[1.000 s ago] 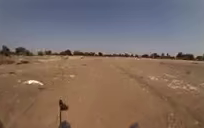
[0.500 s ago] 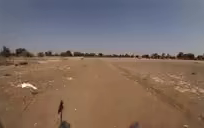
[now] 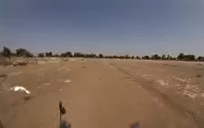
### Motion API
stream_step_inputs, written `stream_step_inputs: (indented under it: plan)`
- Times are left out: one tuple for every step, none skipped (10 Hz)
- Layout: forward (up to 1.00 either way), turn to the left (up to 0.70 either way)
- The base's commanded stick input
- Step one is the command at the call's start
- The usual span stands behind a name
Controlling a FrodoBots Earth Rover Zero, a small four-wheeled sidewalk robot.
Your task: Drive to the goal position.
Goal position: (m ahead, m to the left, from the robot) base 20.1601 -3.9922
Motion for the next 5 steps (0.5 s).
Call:
stream_step_inputs:
  plan:
    - [0.50, 0.00]
    - [0.50, 0.00]
    - [0.50, 0.00]
    - [0.50, 0.00]
    - [0.50, 0.00]
